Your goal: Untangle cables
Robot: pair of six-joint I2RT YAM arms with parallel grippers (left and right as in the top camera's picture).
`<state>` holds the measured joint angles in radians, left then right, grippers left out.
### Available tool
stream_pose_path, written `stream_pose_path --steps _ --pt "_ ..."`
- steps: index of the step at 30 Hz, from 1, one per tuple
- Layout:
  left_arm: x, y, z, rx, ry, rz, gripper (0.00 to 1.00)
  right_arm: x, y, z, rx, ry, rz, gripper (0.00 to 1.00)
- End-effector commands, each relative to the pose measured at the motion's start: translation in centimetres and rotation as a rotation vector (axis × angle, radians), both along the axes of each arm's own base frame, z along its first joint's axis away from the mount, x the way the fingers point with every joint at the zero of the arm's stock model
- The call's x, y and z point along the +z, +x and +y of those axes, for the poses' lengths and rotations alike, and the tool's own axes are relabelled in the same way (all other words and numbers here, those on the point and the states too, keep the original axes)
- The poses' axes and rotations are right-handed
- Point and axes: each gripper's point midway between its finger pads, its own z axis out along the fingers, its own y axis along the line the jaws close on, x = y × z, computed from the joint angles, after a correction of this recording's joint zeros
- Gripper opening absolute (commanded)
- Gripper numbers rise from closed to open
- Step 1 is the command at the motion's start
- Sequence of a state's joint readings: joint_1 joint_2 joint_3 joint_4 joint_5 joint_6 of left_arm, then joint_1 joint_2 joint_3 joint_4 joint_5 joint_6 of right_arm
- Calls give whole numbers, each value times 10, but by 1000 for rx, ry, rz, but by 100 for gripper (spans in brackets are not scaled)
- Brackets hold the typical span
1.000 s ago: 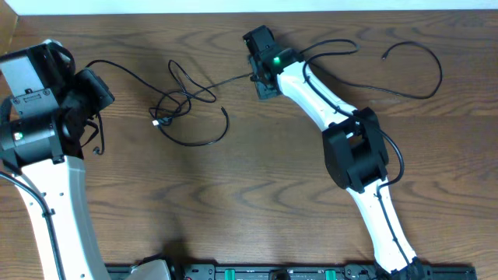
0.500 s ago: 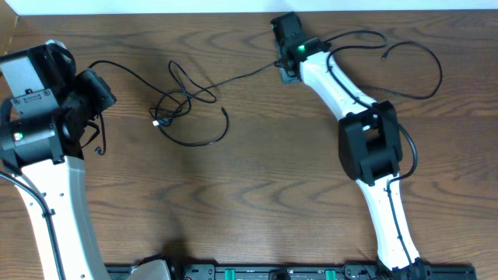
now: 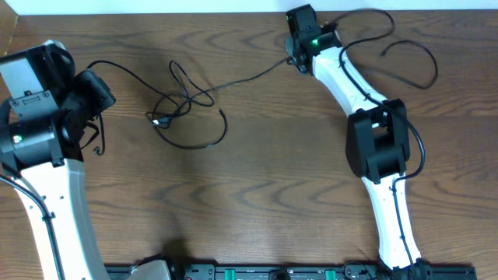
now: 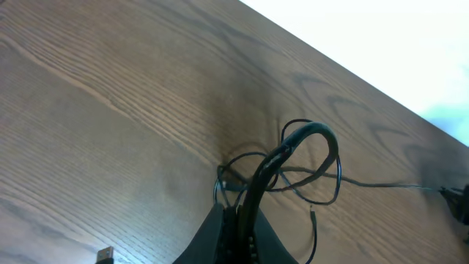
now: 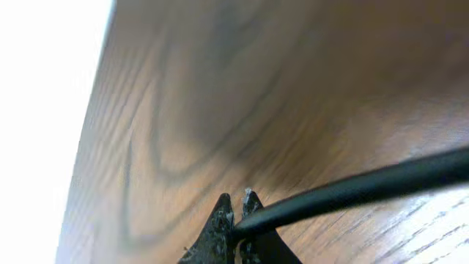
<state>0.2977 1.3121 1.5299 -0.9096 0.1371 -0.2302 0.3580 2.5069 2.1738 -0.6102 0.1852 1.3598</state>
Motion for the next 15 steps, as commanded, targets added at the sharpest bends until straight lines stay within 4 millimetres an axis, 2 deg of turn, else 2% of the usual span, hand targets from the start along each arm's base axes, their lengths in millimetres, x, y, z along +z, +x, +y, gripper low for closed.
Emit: stream_pose_path --steps 1,2,4,5,7,8,9,10,11,12,13,14,15 --pt "5 -2 -4 -23 8 -14 7 167 0 3 357 -302 -304 1" --pt "5 -2 -4 -23 8 -14 7 194 -5 -4 387 -343 -341 1" --pt "5 -2 -4 -22 8 -15 7 256 -23 -32 446 -458 -410 1" --pt "5 -2 -4 -22 8 -15 7 284 -37 -57 470 -535 -421 1" --pt "5 -2 -3 -19 10 -13 8 315 -59 -110 467 -647 -394 1" --pt "4 -3 -3 -19 9 -10 8 335 -75 -167 384 -694 -361 2" --pt "4 -3 -3 -19 9 -9 7 343 -84 -202 320 -707 -345 2" --pt "3 -3 -1 -10 16 -5 8 355 -97 -251 231 -709 -333 2" --pt "3 -5 3 13 26 0 7 362 -107 -285 179 -696 -337 2" --pt "3 -6 7 34 36 4 8 366 -113 -303 154 -690 -341 2" --pt "2 -8 12 61 53 12 7 371 -123 -332 119 -671 -348 2" --pt "2 -9 16 81 65 18 8 372 -128 -344 105 -661 -350 2" --pt "1 -13 23 117 90 32 7 372 -139 -367 79 -643 -347 2"
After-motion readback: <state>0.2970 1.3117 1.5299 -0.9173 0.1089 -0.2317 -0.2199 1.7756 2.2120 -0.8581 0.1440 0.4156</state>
